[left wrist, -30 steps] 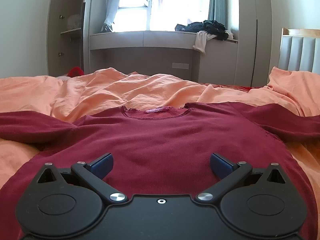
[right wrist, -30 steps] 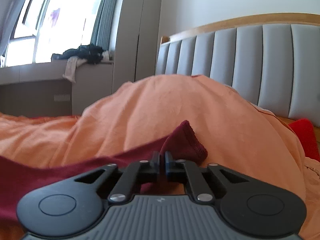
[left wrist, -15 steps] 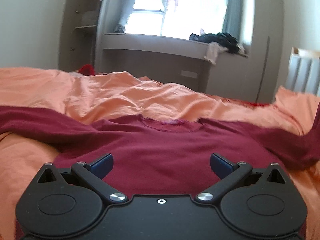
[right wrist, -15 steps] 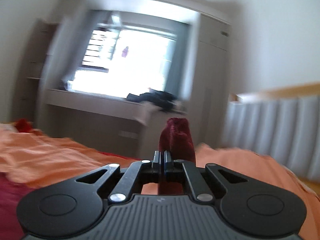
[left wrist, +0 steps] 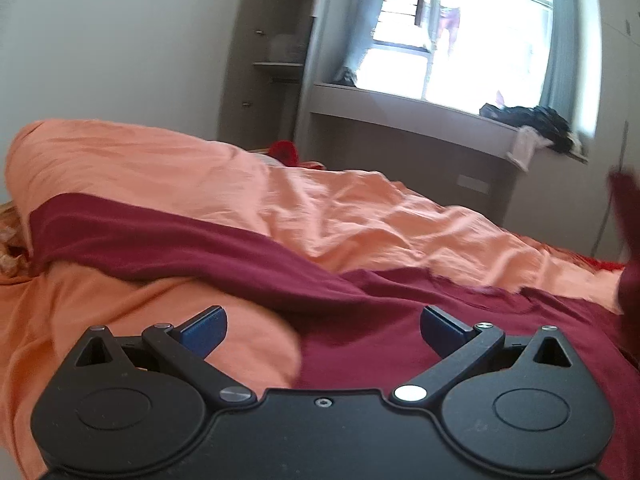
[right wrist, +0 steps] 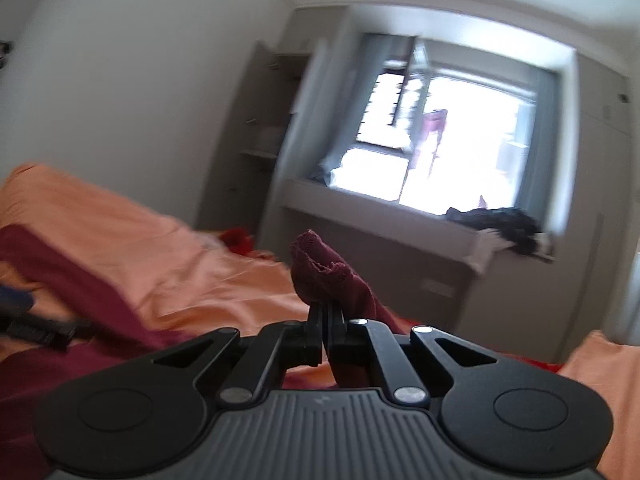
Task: Fold small clothes
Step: 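Grasp a t-shirt sleeve with the right gripper, fold it across the body, release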
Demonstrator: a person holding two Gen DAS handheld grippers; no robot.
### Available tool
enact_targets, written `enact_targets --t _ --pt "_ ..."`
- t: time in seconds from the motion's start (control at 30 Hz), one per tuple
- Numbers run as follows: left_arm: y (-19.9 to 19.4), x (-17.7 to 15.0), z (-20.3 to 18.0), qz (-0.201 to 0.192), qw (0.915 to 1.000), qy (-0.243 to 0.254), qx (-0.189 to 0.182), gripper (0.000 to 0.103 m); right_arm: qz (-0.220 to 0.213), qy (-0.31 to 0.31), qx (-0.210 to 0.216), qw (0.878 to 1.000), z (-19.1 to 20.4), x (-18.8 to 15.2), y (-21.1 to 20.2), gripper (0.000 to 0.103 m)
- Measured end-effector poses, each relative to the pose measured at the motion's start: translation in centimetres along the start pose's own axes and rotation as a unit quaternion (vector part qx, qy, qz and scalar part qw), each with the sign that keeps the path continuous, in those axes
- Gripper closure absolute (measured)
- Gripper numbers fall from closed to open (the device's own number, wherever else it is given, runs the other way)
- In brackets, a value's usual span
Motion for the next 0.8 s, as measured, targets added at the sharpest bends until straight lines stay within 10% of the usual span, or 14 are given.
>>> enact_targets --t 0.47,0.53,0.6,0.8 --pt "-0.5 -0.5 0.8 -0.016 0.9997 -0.016 -0.012 0.0 0.092 -0.115 0.071 0.987 9.1 -10.2 0.2 0.097" --pt "-0.4 -0.5 0.0 -0.018 0.9993 -0.012 -0.03 0.0 0.094 -0.114 0.076 0.986 8.9 -10.7 -0.3 0.087" --pt "-0.4 -0.5 -0.9 -0.021 0.9983 -0.008 -0.053 0.0 0.086 -0.103 0.073 0.988 8.0 -10.8 -1.2 0.051" --pt "0.2 -0.6 -4.2 -0.015 0.9913 -0.003 -0.13 0.0 0.084 -0.059 0.031 0.994 2.7 -11.3 -4.5 0.025"
Point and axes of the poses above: each gripper's, at about its wrist camera, not at the fingertips, and y roughly the way its jaws point, z to its left, x to its top, the point moved 3 cm from there along y, roughly the way its jaws point, and after that the axes turned 12 degrees about y, right-handed, at the moved point
